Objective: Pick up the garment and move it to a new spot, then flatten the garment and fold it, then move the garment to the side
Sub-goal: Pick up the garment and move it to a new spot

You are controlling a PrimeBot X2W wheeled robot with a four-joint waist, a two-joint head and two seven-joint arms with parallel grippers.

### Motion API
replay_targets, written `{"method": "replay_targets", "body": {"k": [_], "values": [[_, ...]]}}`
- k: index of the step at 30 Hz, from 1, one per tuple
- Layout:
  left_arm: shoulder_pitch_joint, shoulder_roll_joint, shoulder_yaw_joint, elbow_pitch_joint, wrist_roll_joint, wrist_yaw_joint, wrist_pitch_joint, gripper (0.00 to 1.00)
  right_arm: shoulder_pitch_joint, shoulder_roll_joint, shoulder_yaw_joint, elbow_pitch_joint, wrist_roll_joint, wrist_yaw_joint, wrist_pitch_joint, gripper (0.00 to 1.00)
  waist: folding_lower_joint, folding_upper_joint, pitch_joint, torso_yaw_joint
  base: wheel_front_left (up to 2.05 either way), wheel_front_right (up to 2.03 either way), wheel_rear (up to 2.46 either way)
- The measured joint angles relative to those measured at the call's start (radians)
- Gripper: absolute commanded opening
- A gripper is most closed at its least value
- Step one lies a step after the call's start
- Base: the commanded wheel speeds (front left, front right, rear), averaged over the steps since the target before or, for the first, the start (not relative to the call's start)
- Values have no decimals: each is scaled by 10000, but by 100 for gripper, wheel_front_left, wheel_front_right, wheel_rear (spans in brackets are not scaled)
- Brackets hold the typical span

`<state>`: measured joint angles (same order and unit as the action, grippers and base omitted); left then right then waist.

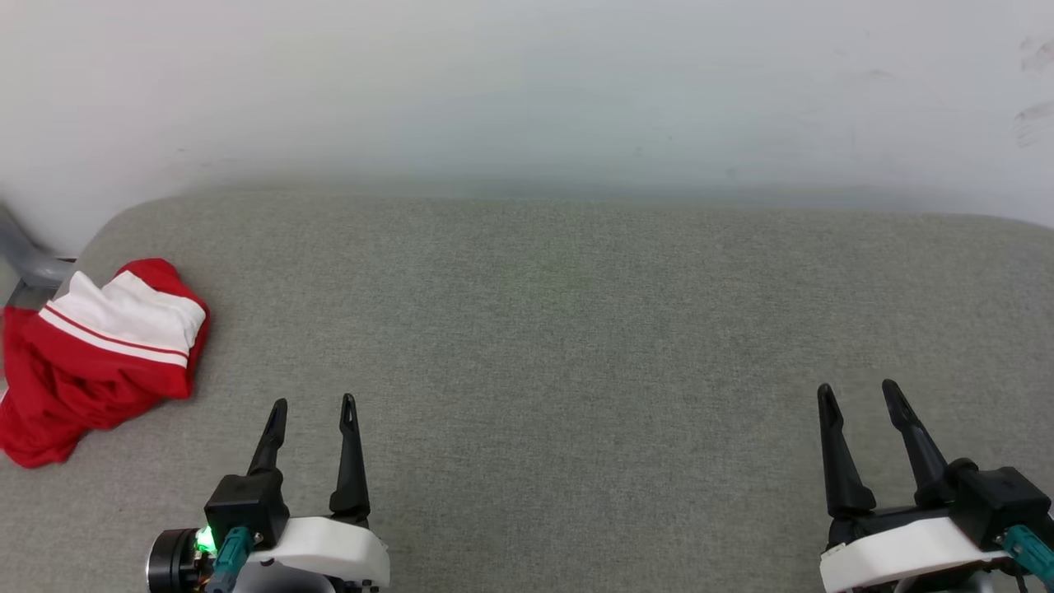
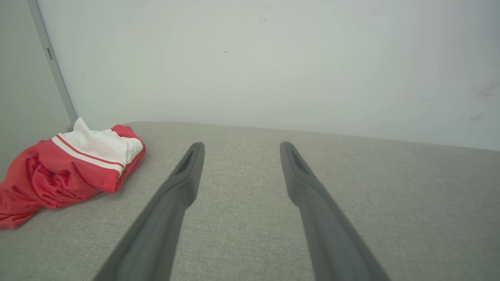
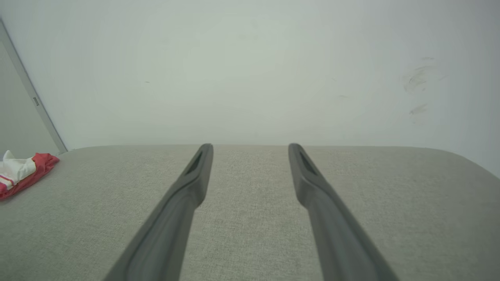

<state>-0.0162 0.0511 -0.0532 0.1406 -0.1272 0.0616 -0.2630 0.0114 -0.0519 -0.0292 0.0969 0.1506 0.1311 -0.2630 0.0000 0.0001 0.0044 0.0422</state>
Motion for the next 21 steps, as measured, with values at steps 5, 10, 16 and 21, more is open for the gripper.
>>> {"method": "replay_targets", "body": {"k": [5, 10, 16, 21], "values": [[-56, -2, 38, 21, 12, -6, 0, 100, 2, 0, 27, 0, 13, 0, 0, 100, 0, 0, 38, 245, 0, 0, 0], [-72, -2, 50, 23, 12, 8, 0, 100, 6, 0, 42, -6, 42, 0, -2, 100, 0, 0, 76, 580, 0, 0, 0], [-81, 0, 63, 19, 4, 46, 0, 100, 2, 0, 117, -13, 50, 0, -2, 100, 0, 0, 126, 1048, 0, 0, 0], [-103, 0, 82, 23, 2, 59, -2, 100, 1, 0, 132, -21, 54, 0, -2, 100, -1, 0, 160, 1499, 0, 0, 0]]}}
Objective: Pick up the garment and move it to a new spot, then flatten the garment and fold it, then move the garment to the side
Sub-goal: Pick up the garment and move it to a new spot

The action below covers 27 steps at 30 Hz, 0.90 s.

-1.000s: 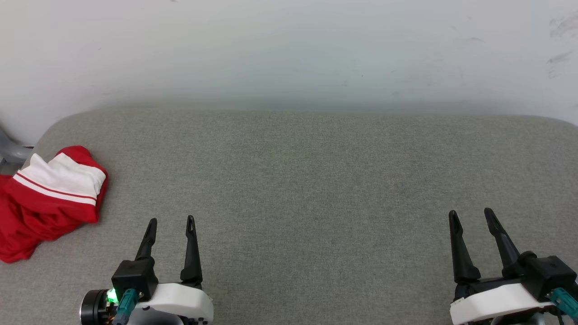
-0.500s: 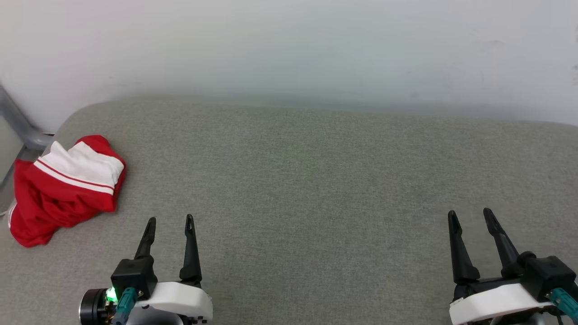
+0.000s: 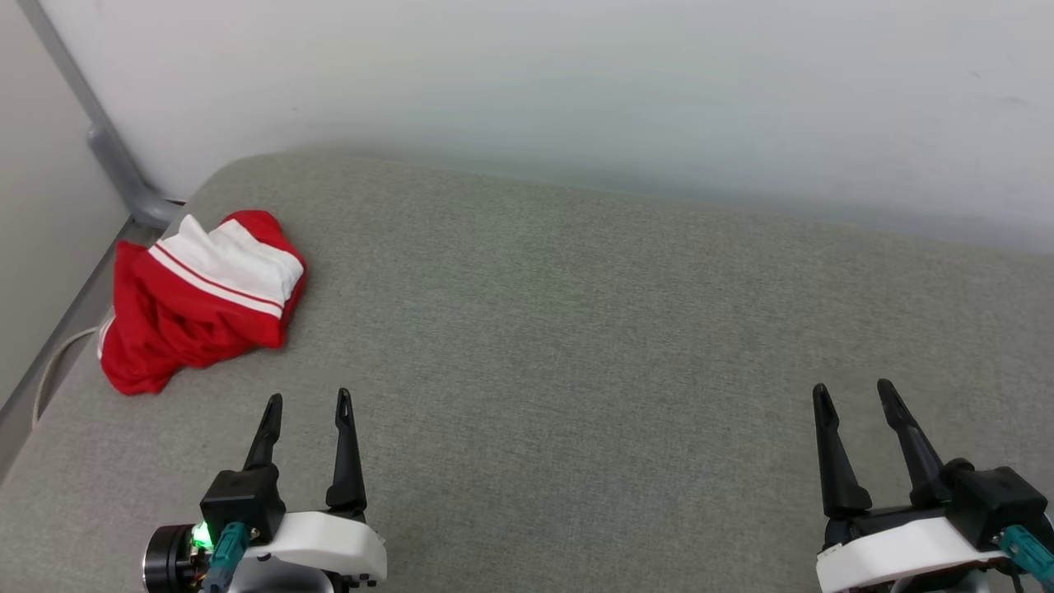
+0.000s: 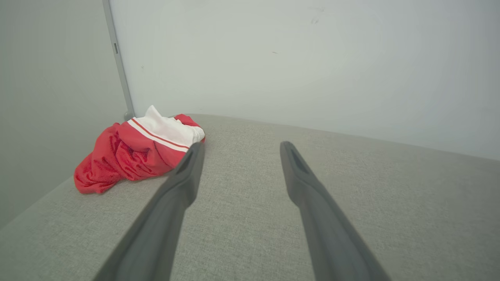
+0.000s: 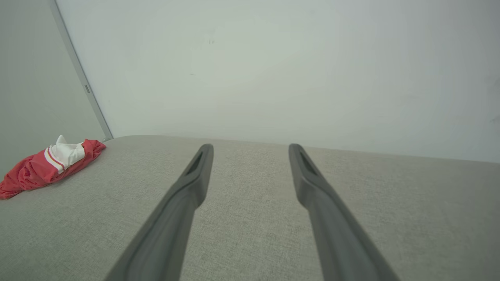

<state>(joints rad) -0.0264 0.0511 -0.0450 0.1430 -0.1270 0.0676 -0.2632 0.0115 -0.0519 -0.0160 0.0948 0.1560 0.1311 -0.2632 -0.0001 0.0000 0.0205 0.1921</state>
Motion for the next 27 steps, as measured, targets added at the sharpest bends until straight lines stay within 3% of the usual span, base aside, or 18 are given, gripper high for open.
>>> {"method": "replay_targets", "body": {"k": [27], "values": [[-42, 0, 293, 36, -198, 31, 2, 100, 41, 2, 58, -23, -75, 0, 0, 100, 1, 0, 155, 3036, 0, 0, 0]]}}
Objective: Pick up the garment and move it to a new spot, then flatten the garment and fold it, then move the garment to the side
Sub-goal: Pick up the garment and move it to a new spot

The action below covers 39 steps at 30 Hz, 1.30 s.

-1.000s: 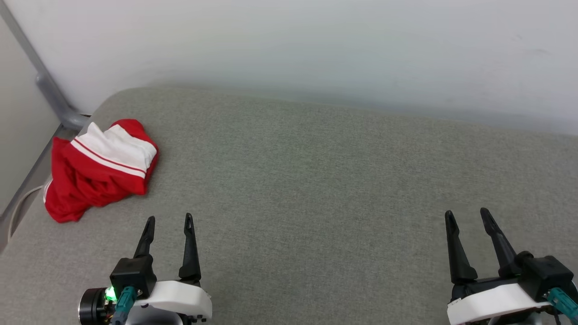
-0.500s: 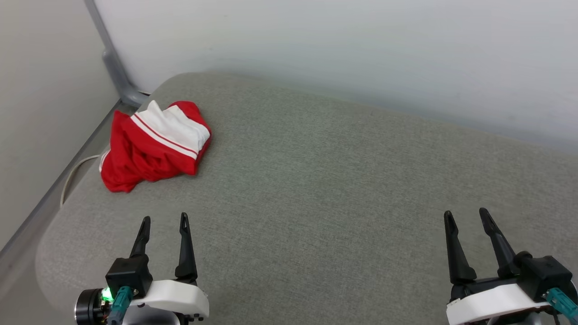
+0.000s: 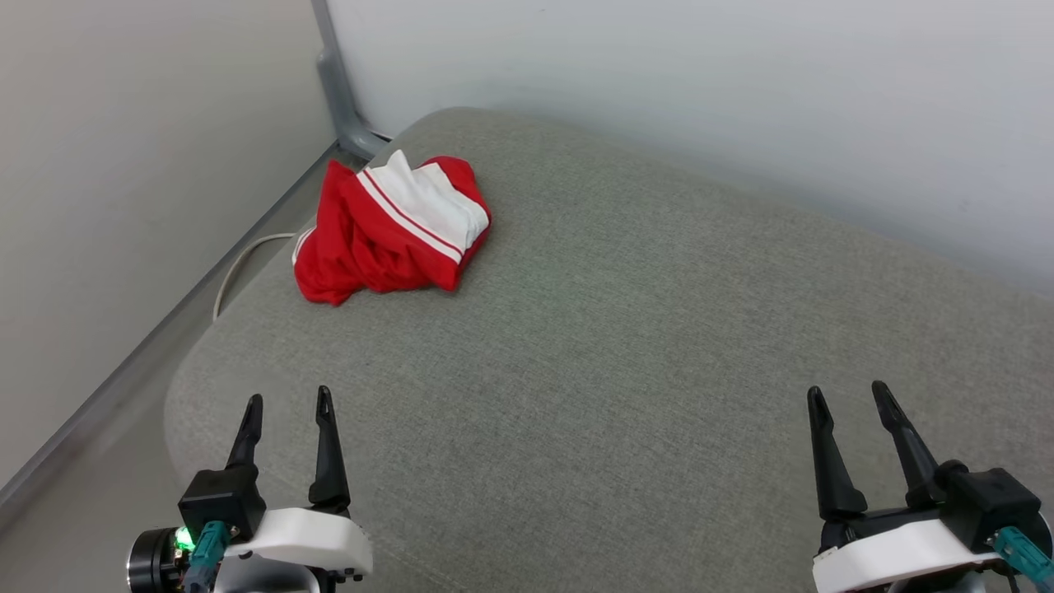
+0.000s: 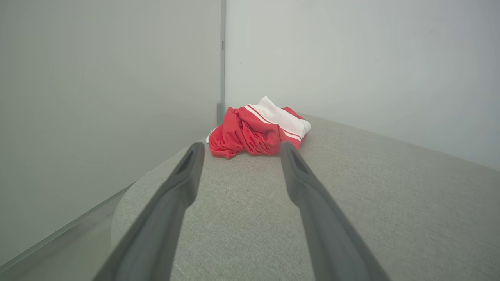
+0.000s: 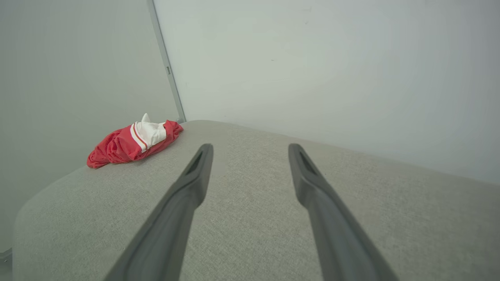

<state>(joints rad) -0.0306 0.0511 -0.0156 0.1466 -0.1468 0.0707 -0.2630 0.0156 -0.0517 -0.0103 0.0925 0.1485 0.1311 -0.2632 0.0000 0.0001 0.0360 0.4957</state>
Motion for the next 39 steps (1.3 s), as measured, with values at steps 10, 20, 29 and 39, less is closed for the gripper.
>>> {"method": "replay_targets", "body": {"k": [10, 20, 29, 39], "values": [[10, -2, 282, -167, -153, 92, -2, 100, -144, 0, 247, 54, -77, 0, 0, 100, 0, 0, 141, 354, 0, 0, 0], [-349, -2, 389, 52, 169, -180, 0, 100, -153, 0, 96, -6, -155, 0, 0, 100, 0, 0, 174, 304, 0, 0, 0], [-2633, 150, 1896, 194, -21, -993, -2, 100, -655, 6, 86, -324, -752, 0, 0, 100, 0, 0, 937, -285, 0, 0, 0], [-5244, 698, 3231, 368, -188, -1662, -2, 100, -1768, 12, -2, -1231, -1687, 0, 0, 100, 3, 0, 2858, -1202, 0, 0, 0]]}}
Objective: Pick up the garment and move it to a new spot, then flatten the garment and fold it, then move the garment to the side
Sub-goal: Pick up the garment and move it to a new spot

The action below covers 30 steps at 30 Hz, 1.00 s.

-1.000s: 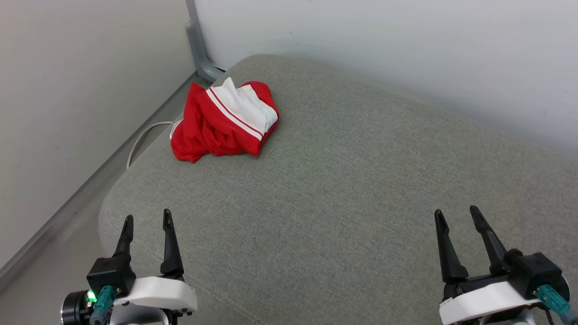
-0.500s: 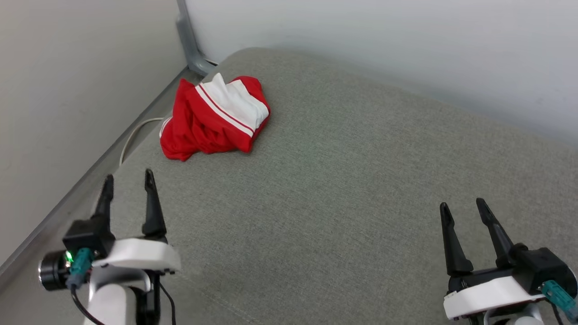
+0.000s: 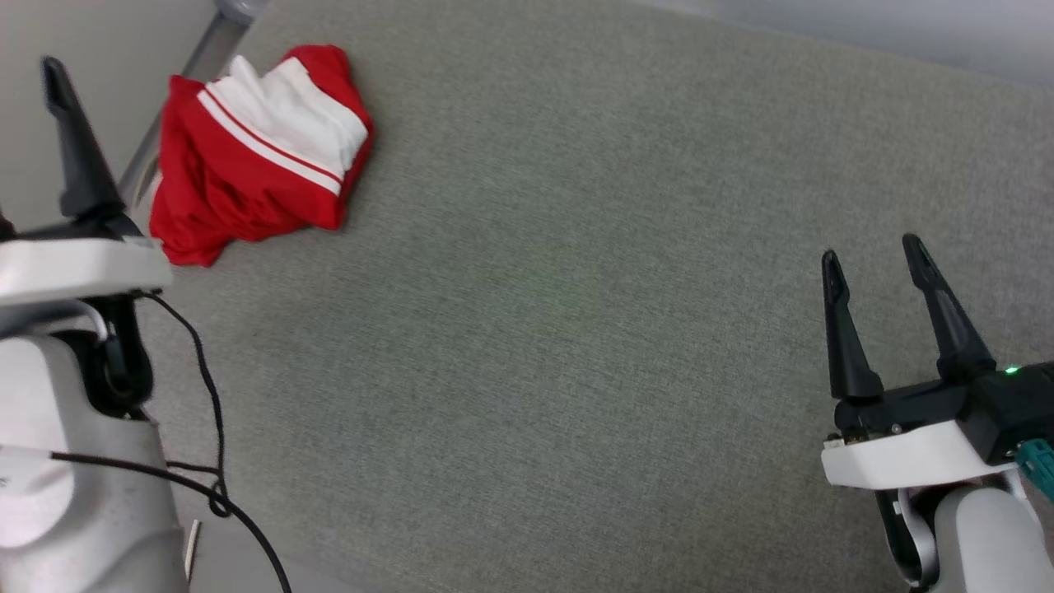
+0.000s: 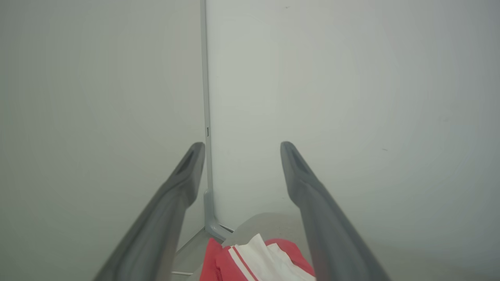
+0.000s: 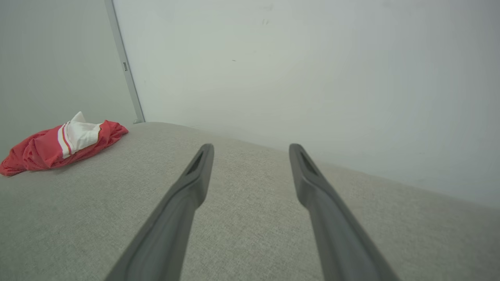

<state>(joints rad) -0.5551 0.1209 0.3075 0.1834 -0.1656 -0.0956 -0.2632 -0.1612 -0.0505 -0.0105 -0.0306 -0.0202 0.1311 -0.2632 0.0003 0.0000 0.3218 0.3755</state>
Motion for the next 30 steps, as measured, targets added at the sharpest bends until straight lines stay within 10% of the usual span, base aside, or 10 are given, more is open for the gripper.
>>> {"method": "replay_targets", "body": {"k": [10, 22, 30], "values": [[-2414, 1630, 213, 2830, -853, -278, 529, 100, -692, 2, -81, -1156, -560, 0, 0, 100, 1, 0, 1889, -899, 0, 0, 0], [-3751, 4048, -1741, 5338, -4587, -334, 6771, 100, -1058, -12, -86, -1975, -763, 0, 0, 100, -1, 0, 3134, -1641, 0, 0, 0], [-3751, 4550, -2673, 5591, -6052, -334, 9415, 100, -1079, -79, -159, -2096, -792, 0, 0, 100, -2, 0, 3431, -1749, 0, 0, 0]]}}
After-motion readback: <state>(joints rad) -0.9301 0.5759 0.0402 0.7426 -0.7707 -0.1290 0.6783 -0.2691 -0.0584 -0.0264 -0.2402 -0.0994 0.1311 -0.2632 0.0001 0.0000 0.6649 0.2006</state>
